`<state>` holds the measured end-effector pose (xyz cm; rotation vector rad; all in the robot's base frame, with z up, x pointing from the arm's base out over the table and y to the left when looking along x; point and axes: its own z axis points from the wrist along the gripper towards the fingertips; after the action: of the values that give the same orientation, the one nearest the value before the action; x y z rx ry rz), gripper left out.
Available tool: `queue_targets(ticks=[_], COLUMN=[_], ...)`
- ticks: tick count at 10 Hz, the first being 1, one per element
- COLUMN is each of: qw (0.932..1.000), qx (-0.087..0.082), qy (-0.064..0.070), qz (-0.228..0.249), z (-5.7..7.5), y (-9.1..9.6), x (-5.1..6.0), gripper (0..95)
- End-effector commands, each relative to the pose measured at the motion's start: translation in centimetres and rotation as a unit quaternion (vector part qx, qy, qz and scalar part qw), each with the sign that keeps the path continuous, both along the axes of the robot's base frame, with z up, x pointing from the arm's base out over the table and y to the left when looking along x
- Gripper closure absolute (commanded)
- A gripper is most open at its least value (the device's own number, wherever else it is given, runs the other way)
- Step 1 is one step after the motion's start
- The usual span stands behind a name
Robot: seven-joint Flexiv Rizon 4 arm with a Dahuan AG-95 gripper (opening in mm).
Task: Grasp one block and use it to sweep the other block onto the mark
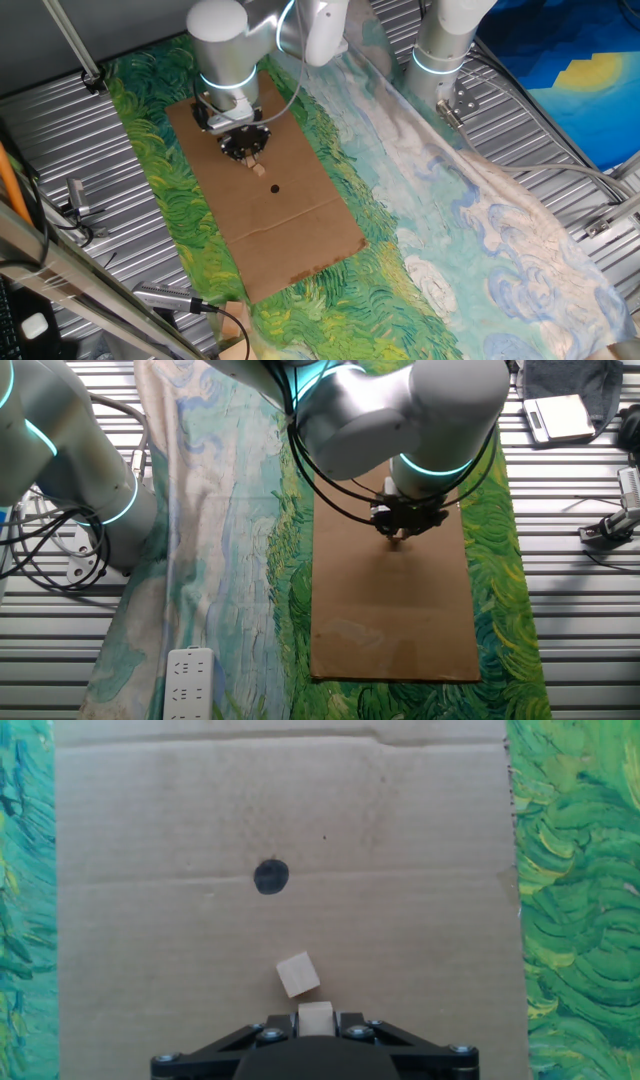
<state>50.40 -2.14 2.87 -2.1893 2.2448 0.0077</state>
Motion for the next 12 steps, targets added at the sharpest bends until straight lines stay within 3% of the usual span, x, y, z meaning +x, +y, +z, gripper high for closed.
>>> queue_targets(ticks=[1,4,12], qw=[0.9999,0.9995,0.9984], qx=[0.012,0.01,0.017], qy=[0.003,0.001,-0.005], qz=[-0.004,0.03,0.053], z=[0.1,0.1,0.1], y=[0.05,0.05,0.05], x=[0.06,0.06,0.06], gripper=[95.0,95.0,95.0])
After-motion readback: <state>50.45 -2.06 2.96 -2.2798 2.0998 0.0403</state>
